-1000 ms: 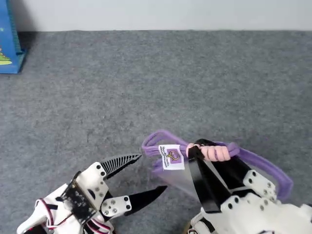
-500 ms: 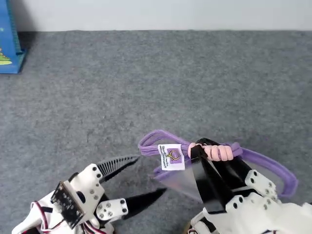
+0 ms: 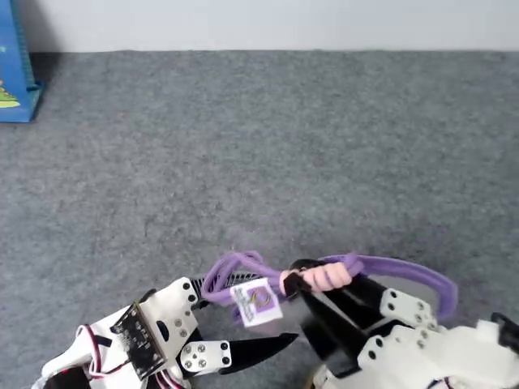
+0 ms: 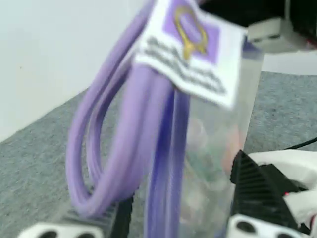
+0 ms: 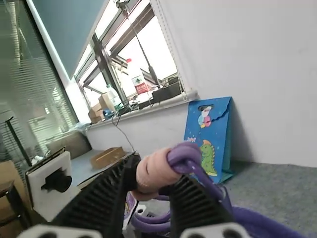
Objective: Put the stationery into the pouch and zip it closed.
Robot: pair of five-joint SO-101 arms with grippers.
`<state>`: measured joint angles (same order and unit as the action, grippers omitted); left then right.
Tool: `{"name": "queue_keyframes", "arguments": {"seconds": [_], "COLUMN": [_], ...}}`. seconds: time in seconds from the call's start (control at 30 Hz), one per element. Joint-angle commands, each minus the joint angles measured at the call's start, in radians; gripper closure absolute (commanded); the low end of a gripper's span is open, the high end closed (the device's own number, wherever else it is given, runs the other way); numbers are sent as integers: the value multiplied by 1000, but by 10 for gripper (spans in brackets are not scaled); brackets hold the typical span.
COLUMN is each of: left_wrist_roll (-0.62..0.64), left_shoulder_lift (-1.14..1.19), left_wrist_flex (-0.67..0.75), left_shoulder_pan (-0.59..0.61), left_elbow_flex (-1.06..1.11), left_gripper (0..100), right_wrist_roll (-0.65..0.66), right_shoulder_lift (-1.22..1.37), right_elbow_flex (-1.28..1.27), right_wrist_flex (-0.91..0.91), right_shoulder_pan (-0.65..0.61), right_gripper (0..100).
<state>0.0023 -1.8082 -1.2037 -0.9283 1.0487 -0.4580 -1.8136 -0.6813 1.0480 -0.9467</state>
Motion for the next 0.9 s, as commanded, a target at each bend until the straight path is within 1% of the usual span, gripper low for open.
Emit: {"name": "queue_keyframes", "arguments": {"seconds": [0.0, 0.33, 0.47, 0.6, 0.73, 0.87], "left_wrist_roll": [9, 12, 11, 8, 5, 8], "left_shoulder_lift": [-8, -8, -8, -8, -9, -9], "left_wrist_flex": [35, 91, 120, 160, 164, 152], "left_shoulder_pan": [-8, -14, -15, -15, -15, -15], "left_elbow_flex": [-12, -5, 10, 48, 53, 54], "left_gripper": [717, 731, 799, 897, 988, 988], "right_wrist_roll": [-8, -8, -8, -6, 20, 23], "right_shoulder_lift": [4, 4, 2, 1, -1, -1], "right_elbow_flex": [12, -31, -48, -44, -44, -44], "right_wrist_flex": [18, 41, 61, 53, 53, 53], "right_shoulder_pan": [-64, -174, -196, -194, -156, -122], "right_gripper": [991, 991, 991, 991, 991, 991]}}
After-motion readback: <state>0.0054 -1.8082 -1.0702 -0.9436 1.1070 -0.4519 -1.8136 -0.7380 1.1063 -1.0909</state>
